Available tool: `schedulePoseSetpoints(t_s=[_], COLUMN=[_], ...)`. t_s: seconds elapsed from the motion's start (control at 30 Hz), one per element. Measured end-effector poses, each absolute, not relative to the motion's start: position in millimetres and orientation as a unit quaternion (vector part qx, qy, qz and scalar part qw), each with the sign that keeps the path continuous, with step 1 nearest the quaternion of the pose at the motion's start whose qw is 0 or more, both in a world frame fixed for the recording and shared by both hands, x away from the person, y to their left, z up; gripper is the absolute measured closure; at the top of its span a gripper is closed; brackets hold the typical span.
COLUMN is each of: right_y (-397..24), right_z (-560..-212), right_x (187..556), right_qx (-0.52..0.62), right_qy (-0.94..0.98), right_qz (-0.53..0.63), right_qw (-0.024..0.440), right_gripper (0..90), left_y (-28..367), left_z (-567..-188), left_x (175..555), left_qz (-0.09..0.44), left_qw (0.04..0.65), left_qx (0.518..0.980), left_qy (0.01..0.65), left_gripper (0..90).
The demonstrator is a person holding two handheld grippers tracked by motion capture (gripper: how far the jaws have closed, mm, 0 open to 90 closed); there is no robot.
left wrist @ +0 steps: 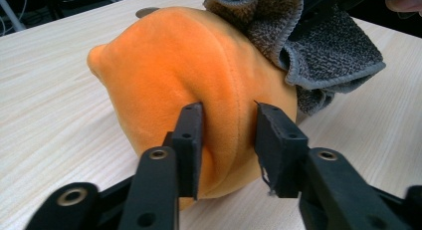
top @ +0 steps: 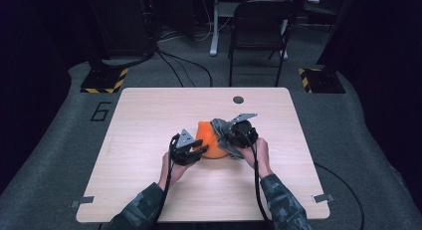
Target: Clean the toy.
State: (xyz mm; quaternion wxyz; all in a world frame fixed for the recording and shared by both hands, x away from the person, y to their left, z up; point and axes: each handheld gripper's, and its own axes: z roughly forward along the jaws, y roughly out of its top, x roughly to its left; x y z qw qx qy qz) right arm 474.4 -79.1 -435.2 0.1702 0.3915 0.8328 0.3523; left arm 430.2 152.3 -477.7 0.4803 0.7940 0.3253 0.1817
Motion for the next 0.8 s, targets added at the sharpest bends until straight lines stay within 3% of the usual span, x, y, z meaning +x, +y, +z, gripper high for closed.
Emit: schedulePoseSetpoints(t_s=[0.33,0.47,0.6,0.8], right_y=[-80.5,-80.5,-83.7,-84.8], right_z=[-436.8,-437.2,-438.2,-439.1], right_x=[476.2,476.6,478.7,479.7], right_qx=[0.395,0.396,0.401,0.402], right_qy=[0.83,0.83,0.829,0.827], right_qz=[0.354,0.354,0.351,0.356], right_qw=[0.171,0.169,0.169,0.165], right_gripper=[75.7,75.7,75.6,75.6], left_y=[148.5,147.4,146.6,144.9], left_z=[-475.3,-475.9,-478.4,-481.1], left_x=[426.8,426.4,429.1,430.8], left_qz=[0.199,0.206,0.204,0.202], left_qw=[0.463,0.458,0.44,0.428], left_qx=[0.804,0.803,0.808,0.816], left_qy=[0.315,0.322,0.334,0.332], left_gripper=[42.5,39.4,24.8,25.1])
